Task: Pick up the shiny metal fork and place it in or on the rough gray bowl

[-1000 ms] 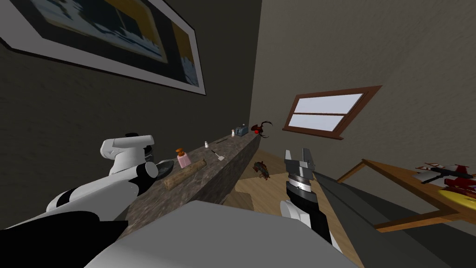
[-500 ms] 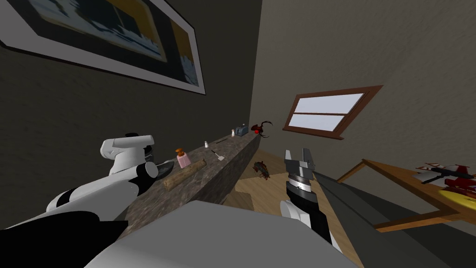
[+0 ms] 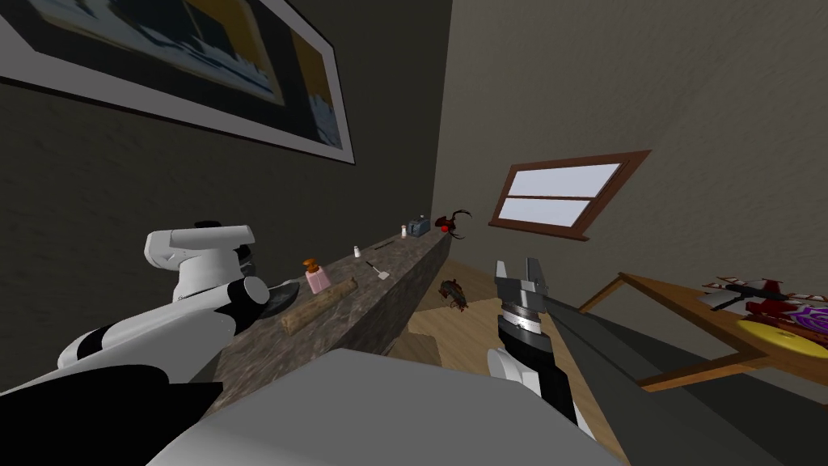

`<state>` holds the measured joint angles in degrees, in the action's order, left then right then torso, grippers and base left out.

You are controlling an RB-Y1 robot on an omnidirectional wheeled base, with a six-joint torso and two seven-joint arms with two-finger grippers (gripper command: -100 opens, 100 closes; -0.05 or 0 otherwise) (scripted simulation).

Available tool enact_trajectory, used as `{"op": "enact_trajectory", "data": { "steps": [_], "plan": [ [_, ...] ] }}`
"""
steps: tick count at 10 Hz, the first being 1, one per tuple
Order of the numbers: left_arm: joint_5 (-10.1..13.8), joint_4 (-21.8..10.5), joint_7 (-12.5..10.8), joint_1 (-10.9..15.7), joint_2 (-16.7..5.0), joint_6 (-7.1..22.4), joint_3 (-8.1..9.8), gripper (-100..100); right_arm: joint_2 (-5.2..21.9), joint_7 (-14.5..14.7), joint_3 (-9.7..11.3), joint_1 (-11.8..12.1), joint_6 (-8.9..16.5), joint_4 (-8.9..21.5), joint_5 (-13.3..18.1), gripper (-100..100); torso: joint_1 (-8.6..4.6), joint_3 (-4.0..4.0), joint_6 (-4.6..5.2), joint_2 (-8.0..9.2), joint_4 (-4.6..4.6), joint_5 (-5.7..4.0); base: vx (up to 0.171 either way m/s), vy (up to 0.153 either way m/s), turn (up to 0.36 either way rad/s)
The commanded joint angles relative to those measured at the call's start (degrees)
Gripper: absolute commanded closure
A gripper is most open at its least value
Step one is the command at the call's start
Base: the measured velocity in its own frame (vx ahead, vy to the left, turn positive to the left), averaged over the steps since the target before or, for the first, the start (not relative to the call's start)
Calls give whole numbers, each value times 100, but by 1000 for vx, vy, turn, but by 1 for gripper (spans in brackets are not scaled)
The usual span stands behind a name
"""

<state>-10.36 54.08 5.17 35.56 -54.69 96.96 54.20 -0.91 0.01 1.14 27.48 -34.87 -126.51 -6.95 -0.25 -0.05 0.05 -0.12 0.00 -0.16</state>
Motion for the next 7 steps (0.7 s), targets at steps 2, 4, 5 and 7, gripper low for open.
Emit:
{"op": "enact_trajectory", "data": {
  "steps": [2,4,5,7],
  "plan": [
    [-2,9,10,2,-7,27,3,0,0,0,0,0,0,0,0,0,-1,-1,0,-1,-1,1,-1,3,-2],
    [-1,8,9,2,-6,25,3,0,0,0,0,0,0,0,0,0,-3,-2,0,-2,-1,0,0,0,0],
    [-1,8,9,2,-6,25,3,0,0,0,0,0,0,0,0,0,-3,-2,0,-2,-1,0,0,0,0],
    [-1,8,9,2,-6,25,3,0,0,0,0,0,0,0,0,0,-4,-2,0,-3,-1,0,0,0,0]
  ]
}}
